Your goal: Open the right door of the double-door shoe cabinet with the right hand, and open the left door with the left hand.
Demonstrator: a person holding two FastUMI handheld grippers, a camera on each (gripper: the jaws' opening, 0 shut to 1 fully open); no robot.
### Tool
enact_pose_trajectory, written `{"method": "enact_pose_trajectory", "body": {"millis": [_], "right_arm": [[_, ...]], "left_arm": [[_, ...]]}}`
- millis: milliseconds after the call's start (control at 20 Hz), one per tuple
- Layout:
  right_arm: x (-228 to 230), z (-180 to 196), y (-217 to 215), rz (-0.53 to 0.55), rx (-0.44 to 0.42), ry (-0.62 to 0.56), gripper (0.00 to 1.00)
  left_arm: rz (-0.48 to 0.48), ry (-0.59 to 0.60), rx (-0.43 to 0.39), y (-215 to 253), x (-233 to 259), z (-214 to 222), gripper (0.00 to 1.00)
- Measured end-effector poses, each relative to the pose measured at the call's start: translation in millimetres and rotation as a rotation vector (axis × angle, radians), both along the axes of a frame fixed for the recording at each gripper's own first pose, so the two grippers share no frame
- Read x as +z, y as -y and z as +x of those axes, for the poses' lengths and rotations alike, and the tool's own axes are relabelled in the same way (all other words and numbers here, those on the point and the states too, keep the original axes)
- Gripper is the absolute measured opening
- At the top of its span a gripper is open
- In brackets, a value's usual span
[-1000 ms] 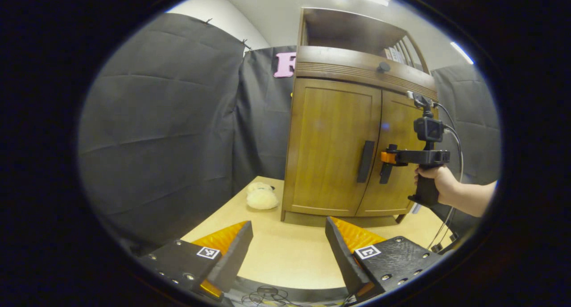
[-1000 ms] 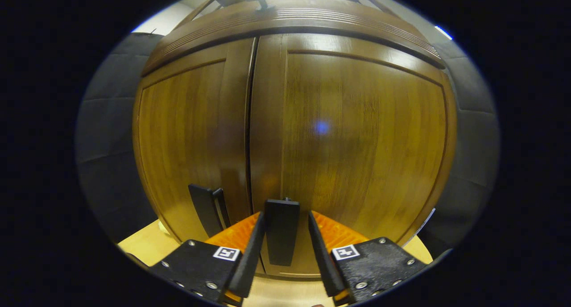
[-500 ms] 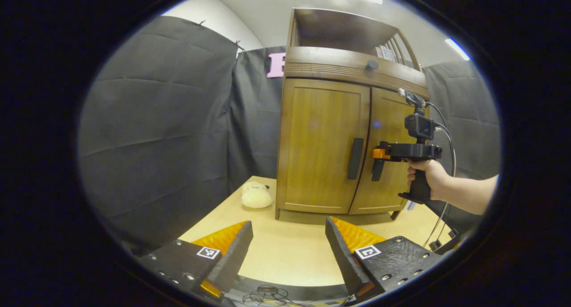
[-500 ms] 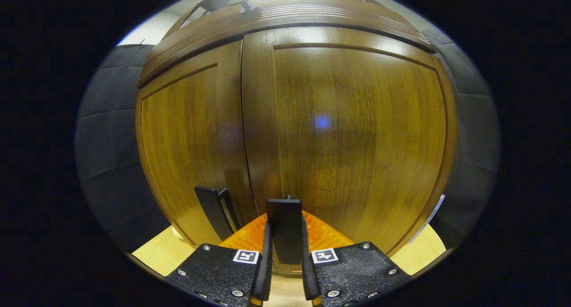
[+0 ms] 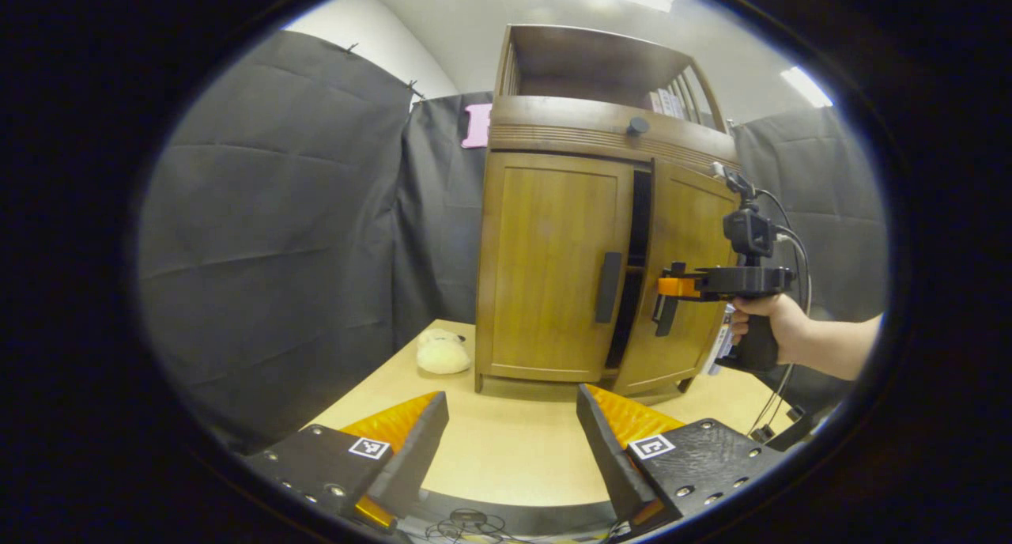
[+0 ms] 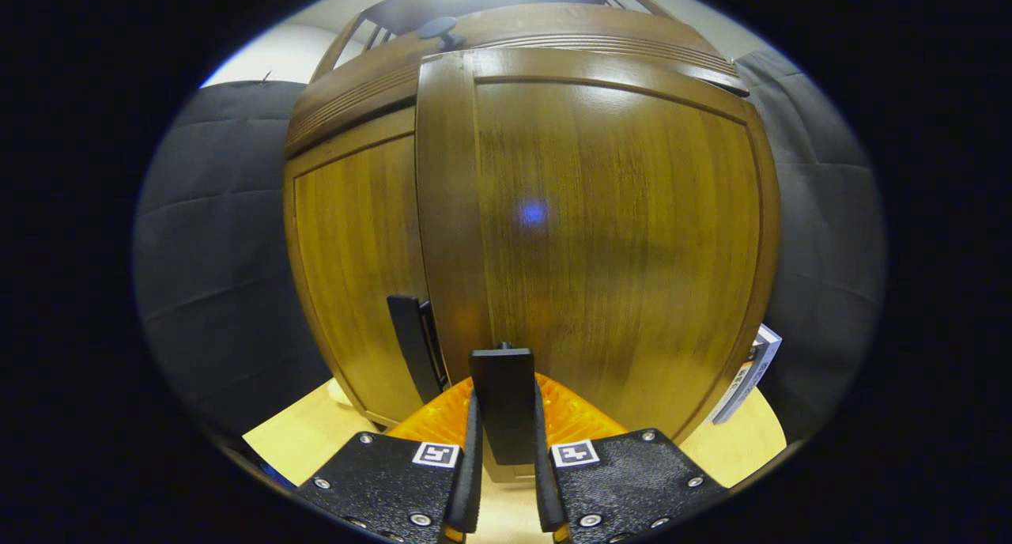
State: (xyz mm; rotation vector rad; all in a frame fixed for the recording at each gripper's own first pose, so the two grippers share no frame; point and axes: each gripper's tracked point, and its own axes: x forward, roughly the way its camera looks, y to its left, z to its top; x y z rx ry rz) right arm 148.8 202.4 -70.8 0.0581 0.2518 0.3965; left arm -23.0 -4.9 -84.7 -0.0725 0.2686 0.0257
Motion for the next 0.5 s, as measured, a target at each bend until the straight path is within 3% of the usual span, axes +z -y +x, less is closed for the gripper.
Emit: {"method": "enact_pose_trajectory", "body": {"millis": [100, 150, 350, 500], "right_arm": [[3, -4, 5, -0.007, 0.009, 0.002, 0.29], [2, -5, 5, -0.006, 0.011, 0.003, 0.29], [5, -16, 13, 0.01, 0.009, -0.005, 0.29], [9, -21, 19, 0.027, -0.001, -0.017, 0.29]], "left_arm": [[-0.017, 0.008, -0.013, 3, 0, -1, 0.93], [-0.025, 0.018, -0.024, 6, 2, 1, 0.97], [-0.016, 0.081, -0.073, 23, 18, 10, 0.96], [-0.003, 0.09, -0.099, 35, 25, 11, 0.89]]}}
